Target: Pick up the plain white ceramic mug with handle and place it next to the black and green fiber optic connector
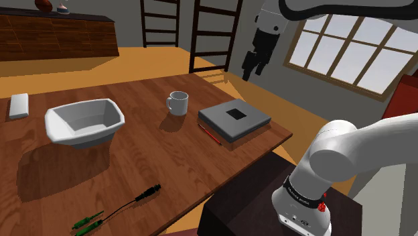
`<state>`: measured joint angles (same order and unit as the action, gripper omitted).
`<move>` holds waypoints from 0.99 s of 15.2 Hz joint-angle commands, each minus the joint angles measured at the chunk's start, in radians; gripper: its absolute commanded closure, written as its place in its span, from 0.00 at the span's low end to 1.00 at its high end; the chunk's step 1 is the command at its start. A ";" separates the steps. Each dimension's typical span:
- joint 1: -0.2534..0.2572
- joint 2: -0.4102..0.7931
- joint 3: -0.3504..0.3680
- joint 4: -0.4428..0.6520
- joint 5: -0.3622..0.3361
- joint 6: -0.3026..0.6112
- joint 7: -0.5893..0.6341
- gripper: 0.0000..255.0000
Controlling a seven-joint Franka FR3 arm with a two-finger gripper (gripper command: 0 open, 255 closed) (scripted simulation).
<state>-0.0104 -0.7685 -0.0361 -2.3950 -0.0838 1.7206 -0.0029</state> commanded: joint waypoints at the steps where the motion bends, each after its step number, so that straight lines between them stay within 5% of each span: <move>1: 0.000 0.000 0.000 0.000 0.000 0.000 0.000 0.00; 15: 0.025 0.563 -0.051 0.252 0.032 0.262 -0.088 0.00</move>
<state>0.0145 -0.2467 -0.0833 -2.1724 -0.0566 1.9741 -0.0808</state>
